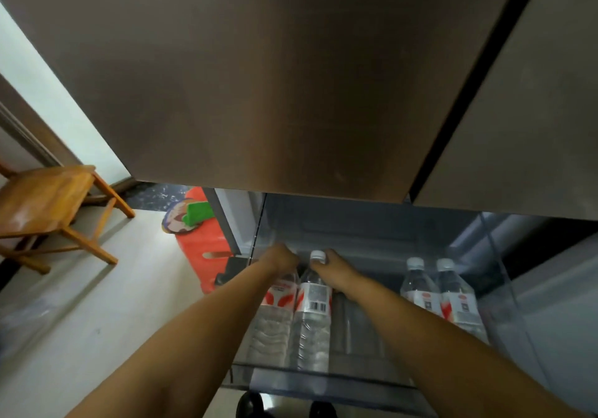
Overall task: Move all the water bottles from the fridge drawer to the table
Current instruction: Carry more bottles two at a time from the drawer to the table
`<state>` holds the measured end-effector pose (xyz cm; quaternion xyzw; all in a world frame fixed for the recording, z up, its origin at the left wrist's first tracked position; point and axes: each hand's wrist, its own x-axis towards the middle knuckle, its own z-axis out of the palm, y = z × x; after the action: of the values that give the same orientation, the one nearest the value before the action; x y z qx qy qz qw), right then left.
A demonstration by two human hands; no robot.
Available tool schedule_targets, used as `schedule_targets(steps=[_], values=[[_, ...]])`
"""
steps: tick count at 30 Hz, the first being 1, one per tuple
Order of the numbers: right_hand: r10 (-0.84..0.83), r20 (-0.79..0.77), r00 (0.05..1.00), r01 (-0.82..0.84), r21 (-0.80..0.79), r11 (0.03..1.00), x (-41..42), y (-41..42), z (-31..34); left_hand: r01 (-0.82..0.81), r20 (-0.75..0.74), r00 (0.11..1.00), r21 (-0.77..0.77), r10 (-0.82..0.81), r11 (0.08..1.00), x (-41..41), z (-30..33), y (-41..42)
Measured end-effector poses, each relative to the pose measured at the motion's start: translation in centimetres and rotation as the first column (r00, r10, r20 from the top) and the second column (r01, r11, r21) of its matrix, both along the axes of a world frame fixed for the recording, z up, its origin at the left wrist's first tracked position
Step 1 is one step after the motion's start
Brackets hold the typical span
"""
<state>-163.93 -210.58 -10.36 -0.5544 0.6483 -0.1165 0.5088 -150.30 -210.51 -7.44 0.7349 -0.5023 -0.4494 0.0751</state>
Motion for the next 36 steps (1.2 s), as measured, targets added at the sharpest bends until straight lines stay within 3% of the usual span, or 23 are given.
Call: schedule_targets(steps=[6,10,12,16,22,25,29,32,36], values=[[-0.030,-0.162,0.986,0.026,-0.025,0.999,-2.2,0.8,0.7,-0.183,-0.246,0.946,0.132,0.212,0.974,0.1,0.0,0.7],[-0.070,-0.112,0.991,0.090,0.183,0.979,-1.9,2.2,1.4,-0.103,-0.289,0.941,0.257,0.178,0.961,0.6,0.0,2.0],[-0.072,-0.085,0.994,0.094,0.295,0.951,-1.6,2.8,1.8,-0.043,-0.239,0.964,0.281,0.114,0.959,0.6,-0.5,2.6],[-0.038,-0.150,0.988,0.088,0.344,0.935,-0.4,3.8,1.7,0.116,0.029,0.991,0.269,-0.129,0.956,0.2,-0.5,3.9],[-0.172,-0.101,0.980,0.198,0.369,0.908,0.2,5.0,0.5,0.091,0.143,0.982,0.228,-0.125,0.969,0.3,-1.3,5.3],[-0.202,-0.029,0.979,0.197,0.400,0.895,-0.2,5.2,0.1,0.074,0.057,0.995,0.195,-0.087,0.978,0.2,-1.3,5.4],[-0.229,0.108,0.967,0.169,0.395,0.903,-2.2,5.1,0.8,0.038,-0.251,0.968,0.149,0.001,0.988,1.2,-1.8,4.4],[-0.334,0.222,0.916,0.221,0.414,0.883,-4.7,4.5,1.6,0.068,-0.501,0.864,0.224,0.055,0.972,1.3,-0.7,4.0],[-0.542,0.437,0.718,0.265,0.548,0.793,-7.2,3.9,3.0,0.154,-0.698,0.705,0.328,0.129,0.932,-0.7,3.7,4.0]])
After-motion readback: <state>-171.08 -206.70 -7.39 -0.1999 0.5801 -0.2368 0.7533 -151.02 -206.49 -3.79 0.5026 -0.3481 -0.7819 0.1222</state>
